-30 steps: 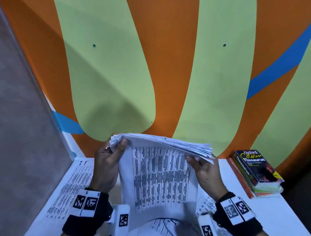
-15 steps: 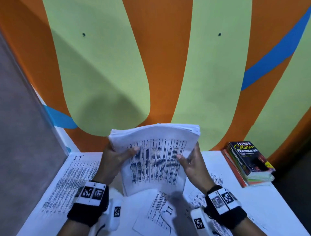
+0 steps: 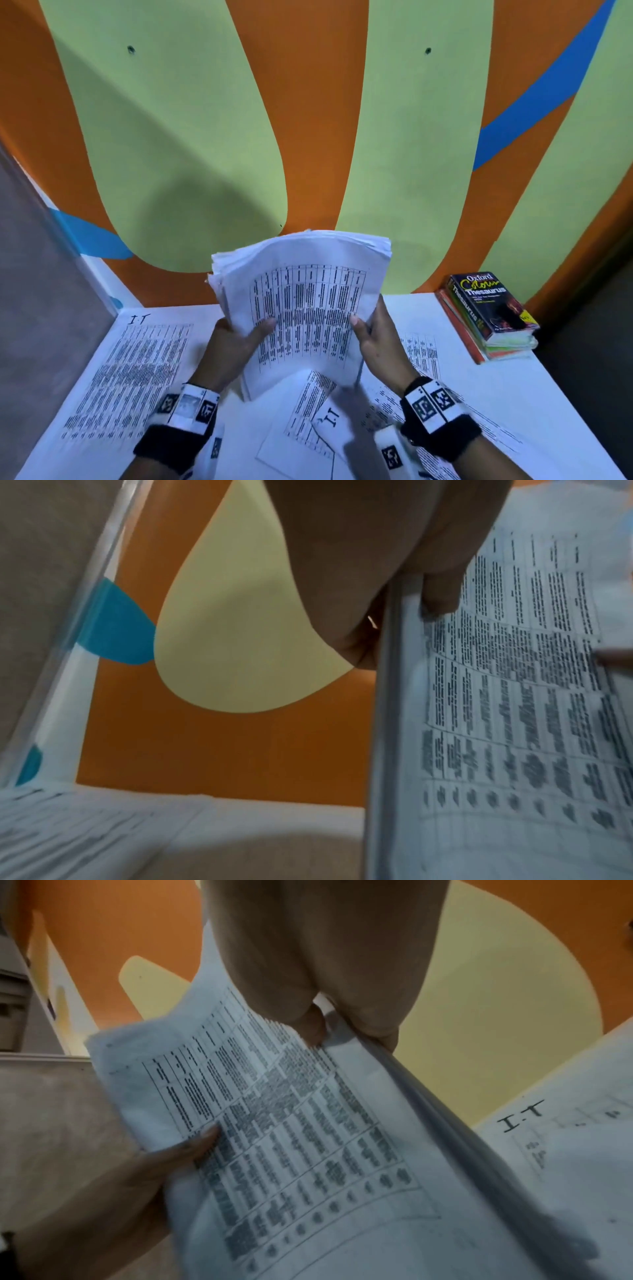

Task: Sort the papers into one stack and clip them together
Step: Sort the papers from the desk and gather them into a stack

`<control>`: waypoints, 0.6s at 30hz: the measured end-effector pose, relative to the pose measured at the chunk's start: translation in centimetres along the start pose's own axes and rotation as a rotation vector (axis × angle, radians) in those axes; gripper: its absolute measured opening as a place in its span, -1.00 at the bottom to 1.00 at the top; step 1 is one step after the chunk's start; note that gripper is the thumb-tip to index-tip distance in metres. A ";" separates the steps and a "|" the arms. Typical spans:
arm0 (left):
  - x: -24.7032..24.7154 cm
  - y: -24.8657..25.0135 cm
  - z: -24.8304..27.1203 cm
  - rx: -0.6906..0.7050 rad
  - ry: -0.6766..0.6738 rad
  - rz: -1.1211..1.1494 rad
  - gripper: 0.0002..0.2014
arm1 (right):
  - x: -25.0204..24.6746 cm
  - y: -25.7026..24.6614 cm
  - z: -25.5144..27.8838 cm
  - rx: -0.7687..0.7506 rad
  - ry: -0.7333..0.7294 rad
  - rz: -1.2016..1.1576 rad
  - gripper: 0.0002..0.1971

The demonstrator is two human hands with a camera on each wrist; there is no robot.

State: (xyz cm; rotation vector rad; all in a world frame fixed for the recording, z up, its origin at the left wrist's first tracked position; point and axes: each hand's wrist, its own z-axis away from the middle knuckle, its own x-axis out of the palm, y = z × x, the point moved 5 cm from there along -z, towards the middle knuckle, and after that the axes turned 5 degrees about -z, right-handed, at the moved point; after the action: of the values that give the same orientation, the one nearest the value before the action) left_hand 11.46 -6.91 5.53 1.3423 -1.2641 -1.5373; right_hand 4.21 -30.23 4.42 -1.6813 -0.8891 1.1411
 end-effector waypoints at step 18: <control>-7.4 -0.8 0.2 0.026 0.342 -0.117 -0.40 | -10.6 12.3 5.5 0.639 -0.210 0.781 -0.75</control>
State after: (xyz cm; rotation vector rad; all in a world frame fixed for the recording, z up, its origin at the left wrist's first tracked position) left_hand 12.73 0.31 6.68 1.6387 -1.0096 -1.2998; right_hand -3.44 -42.54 -4.86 -1.3797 0.0939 1.8963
